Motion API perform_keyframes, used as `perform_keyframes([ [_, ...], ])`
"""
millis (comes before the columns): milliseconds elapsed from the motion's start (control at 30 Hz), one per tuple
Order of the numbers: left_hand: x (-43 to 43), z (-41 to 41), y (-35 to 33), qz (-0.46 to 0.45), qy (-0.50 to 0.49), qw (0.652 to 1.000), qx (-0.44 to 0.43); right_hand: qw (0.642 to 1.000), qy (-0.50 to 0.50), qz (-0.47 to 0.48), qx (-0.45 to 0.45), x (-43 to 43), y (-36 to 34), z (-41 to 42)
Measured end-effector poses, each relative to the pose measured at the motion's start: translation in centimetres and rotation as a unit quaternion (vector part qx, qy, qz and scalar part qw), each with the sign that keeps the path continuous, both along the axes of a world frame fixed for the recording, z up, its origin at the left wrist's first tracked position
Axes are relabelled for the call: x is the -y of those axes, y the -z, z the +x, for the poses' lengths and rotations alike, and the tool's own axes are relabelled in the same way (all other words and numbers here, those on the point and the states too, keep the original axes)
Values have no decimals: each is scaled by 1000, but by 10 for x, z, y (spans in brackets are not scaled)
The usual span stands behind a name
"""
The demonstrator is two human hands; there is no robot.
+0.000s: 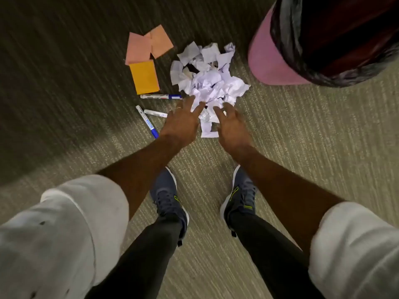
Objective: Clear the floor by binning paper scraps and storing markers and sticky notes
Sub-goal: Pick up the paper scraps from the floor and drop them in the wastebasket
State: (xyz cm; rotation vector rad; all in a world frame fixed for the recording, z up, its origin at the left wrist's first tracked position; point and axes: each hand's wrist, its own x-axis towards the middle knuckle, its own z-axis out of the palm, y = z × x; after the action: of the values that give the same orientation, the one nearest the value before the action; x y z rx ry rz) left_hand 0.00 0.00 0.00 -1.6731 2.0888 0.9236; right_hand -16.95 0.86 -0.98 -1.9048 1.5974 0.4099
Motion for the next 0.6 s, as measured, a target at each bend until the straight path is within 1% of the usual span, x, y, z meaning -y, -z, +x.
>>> perform_keyframes([
  [33,1,-4,11,7,-3,1000,-6,1000,-11,6,-10,1,13,0],
  [100,2,-7,38,15,-41,999,-23,1000,-21,18,-9,4,42,-3],
  [200,-1,-16,74,24,-58,998,-23,997,-77,19,-18,7,82,-2],
  [300,-2,-18,97,9,-80,996,-27,999,-53,-5,-6,10,104,-2],
  [367,0,-17,104,-21,-88,995,-40,999,-29,-40,14,12,110,2],
  [433,3,-16,106,-28,-89,993,-67,997,-23,-63,36,12,111,6],
  [500,8,-15,102,-31,-106,990,-89,996,-19,-64,56,15,108,8],
  [600,14,-18,85,-41,-140,984,-106,996,4,-69,55,19,89,7],
])
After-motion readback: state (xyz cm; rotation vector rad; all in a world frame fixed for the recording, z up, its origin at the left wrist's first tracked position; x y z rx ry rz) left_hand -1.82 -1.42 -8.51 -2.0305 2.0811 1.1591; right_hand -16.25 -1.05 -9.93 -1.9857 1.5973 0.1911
